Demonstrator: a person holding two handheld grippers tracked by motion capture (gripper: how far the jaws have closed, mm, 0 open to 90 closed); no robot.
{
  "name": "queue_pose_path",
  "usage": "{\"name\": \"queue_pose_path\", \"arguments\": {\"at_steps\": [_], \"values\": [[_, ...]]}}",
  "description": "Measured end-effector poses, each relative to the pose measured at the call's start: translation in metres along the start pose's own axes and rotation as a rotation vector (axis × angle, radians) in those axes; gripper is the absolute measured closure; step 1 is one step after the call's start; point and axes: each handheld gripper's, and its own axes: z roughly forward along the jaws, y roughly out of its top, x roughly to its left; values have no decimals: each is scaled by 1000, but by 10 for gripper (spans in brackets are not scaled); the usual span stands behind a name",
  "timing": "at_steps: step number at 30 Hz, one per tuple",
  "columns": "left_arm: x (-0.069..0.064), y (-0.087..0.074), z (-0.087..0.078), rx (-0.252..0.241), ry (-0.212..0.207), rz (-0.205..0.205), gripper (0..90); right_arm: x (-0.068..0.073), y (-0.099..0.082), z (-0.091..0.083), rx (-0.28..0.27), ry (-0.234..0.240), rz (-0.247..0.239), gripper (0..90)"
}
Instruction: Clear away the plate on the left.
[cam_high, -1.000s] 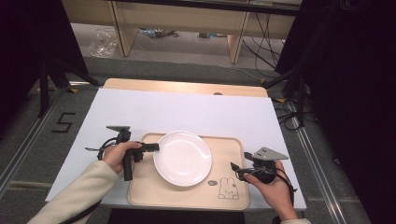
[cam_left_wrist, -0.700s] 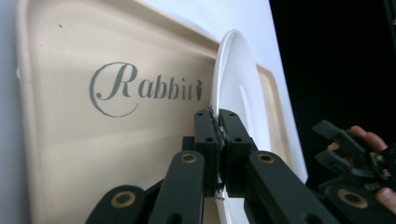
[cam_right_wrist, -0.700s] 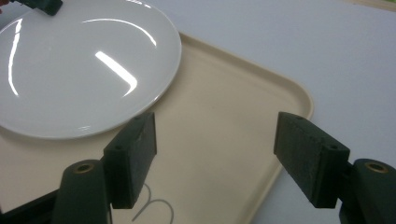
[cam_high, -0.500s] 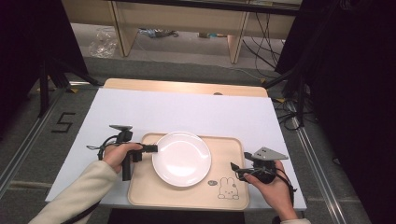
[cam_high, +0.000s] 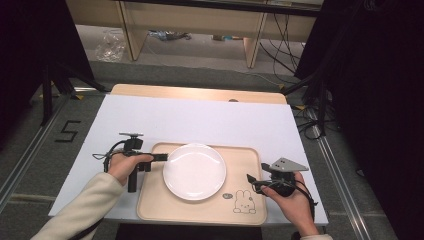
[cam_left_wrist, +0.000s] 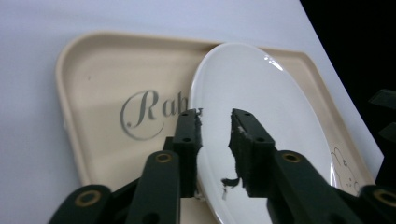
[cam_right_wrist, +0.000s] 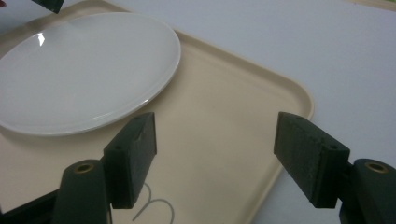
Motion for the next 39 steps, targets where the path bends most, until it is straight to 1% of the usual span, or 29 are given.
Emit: {"name": "queue_pose_path", "arguments": {"at_steps": [1,2,3,5,7,10,12,13,14,15,16,17,18,19,21,23,25,26,27,28,29,30,32,33,34,35,36,37,39], "values": [[-1,1,-1,-14,12,35,633,0,0,0,0,0,0,307],[-2,1,-1,-28,22,55,597,0,0,0,0,-1,-1,307],[-2,2,-3,-53,30,87,562,0,0,0,-1,0,1,307],[-3,3,-4,-91,33,118,489,0,0,0,0,1,0,307],[-4,4,-8,-122,42,152,437,0,0,0,-1,1,0,307],[-6,4,-12,-140,54,183,373,0,0,0,0,2,1,307],[-8,5,-15,-165,68,209,337,0,0,0,-1,2,1,307],[-8,5,-18,-177,74,231,325,0,0,0,-2,1,-3,307],[-9,5,-20,-177,85,240,313,0,0,0,3,1,3,307],[-9,5,-21,-192,90,259,309,0,0,0,-1,1,-3,307],[-10,5,-24,-209,110,281,310,1,0,0,4,1,5,307],[-11,5,-27,-220,119,312,322,0,0,-1,5,-2,-4,307],[-12,6,-29,-240,133,336,339,0,0,-1,6,-2,-6,307],[-13,6,-33,-257,144,375,344,1,0,-1,9,-1,4,307],[-14,6,-37,-279,149,389,342,0,0,0,0,2,-2,307],[-14,5,-40,-276,147,434,319,0,0,0,1,2,-1,307],[-13,2,-43,-281,152,441,309,0,0,0,-1,2,-4,307],[-13,1,-45,-285,153,460,301,0,0,0,3,3,3,307],[-12,0,-48,-288,162,474,285,0,0,0,0,2,-1,306],[-12,-1,-49,-290,164,474,271,0,0,0,0,2,-1,307],[-11,-1,-52,-290,159,493,253,0,0,0,-1,2,-5,306],[-11,-2,-54,-294,169,497,225,-1,0,1,-4,0,-14,306],[-10,-3,-58,-293,177,533,180,0,0,1,-3,1,-13,306],[-11,-3,-60,-287,179,524,167,0,0,1,-3,2,-13,306],[-12,-5,-61,-276,172,499,147,0,0,1,-2,2,-10,306],[-12,-6,-63,-285,165,496,145,0,0,1,-2,2,-10,306],[-13,-7,-64,-289,168,502,144,0,0,1,-3,3,-11,306],[-13,-9,-66,-284,180,522,140,0,0,1,-2,2,-12,306],[-12,-10,-67,-288,183,507,128,0,0,1,4,-1,-12,306]]}}
